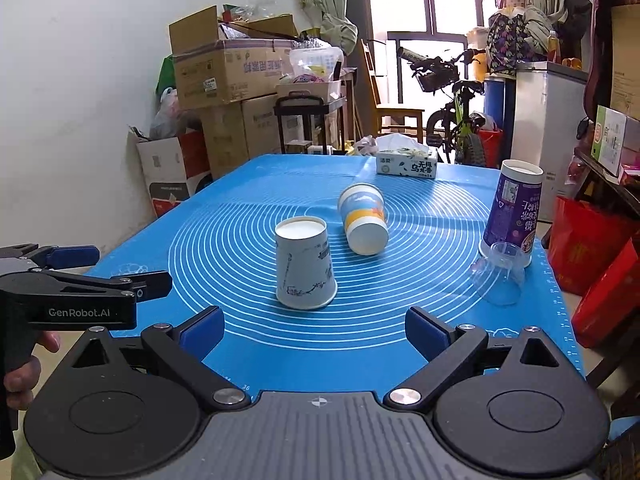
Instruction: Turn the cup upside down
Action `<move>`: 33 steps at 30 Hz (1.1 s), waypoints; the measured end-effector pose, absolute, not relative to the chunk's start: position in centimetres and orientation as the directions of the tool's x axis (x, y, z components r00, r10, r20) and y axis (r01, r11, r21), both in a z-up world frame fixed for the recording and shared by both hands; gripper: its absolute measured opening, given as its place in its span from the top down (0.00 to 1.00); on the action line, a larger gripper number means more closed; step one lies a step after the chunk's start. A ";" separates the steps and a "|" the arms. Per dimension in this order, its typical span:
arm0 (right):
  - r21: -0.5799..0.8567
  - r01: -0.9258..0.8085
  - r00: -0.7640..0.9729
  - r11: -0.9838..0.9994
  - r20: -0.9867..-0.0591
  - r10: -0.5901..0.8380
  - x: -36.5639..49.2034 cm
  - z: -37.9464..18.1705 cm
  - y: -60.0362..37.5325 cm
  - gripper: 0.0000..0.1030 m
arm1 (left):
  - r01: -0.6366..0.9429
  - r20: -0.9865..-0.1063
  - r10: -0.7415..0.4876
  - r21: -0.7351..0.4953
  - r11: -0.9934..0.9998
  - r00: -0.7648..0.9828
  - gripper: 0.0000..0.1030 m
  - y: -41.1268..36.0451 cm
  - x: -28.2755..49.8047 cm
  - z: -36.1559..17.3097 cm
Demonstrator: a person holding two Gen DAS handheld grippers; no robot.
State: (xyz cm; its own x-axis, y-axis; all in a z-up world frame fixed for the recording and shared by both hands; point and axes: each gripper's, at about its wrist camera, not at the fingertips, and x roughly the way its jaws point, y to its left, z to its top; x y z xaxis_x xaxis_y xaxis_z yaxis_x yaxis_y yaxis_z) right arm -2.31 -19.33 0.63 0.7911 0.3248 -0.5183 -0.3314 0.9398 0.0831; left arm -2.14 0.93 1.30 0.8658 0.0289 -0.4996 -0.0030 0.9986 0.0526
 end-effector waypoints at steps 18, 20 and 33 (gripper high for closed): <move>0.082 -0.337 0.784 0.938 -0.527 0.328 -2.7 0.5 -19.6 0.05 | 0.005 -0.500 0.017 0.043 0.999 0.866 0.03 0.9 -2.5 1.3; 0.083 -0.338 0.784 0.938 -0.527 0.329 -2.8 0.4 -19.6 0.05 | 0.005 -0.499 0.018 0.045 0.999 0.867 0.03 0.9 -2.5 1.3; 0.090 -0.339 0.781 0.936 -0.528 0.334 -2.9 0.4 -19.6 0.05 | 0.004 -0.506 0.023 0.053 0.999 0.862 0.03 1.3 -2.6 1.1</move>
State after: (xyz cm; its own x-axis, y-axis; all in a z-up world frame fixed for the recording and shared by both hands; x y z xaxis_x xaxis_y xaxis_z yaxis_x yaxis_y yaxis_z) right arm -2.93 -19.61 0.38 0.7811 0.3340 -0.5275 -0.3395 0.9363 0.0901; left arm -2.58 1.30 1.05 0.8625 0.0230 -0.5055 0.0044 0.9986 0.0528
